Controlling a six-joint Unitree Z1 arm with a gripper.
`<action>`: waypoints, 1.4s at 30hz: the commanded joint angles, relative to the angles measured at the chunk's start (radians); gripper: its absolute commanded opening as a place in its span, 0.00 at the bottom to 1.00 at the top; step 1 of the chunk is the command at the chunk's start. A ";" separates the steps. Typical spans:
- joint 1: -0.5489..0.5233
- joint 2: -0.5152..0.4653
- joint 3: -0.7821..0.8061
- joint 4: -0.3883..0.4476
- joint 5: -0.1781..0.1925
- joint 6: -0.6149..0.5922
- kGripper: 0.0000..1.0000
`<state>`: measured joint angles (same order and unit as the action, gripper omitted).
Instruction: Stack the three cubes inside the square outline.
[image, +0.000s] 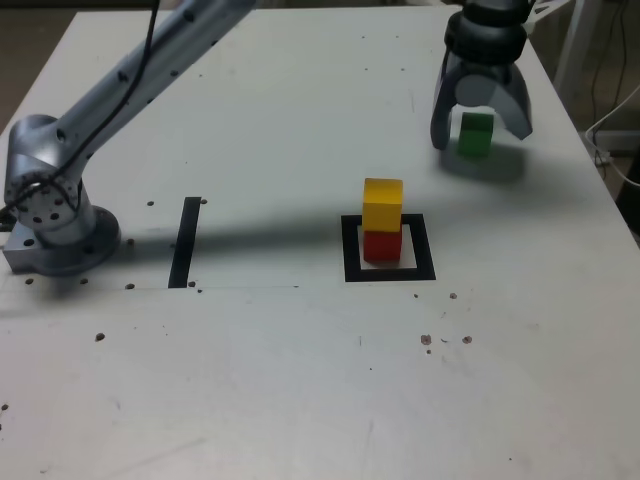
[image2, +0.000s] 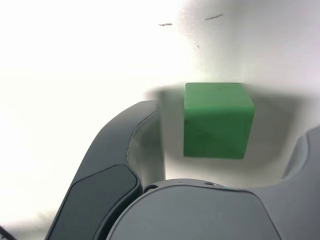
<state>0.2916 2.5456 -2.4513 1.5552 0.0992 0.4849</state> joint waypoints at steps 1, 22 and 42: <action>0.003 0.011 -0.010 0.017 0.001 0.001 0.69; 0.002 0.019 -0.018 0.020 0.015 0.003 0.29; -0.061 -0.124 0.088 0.056 0.073 -0.024 0.29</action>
<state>0.2402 2.4507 -2.3848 1.5865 0.1693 0.4683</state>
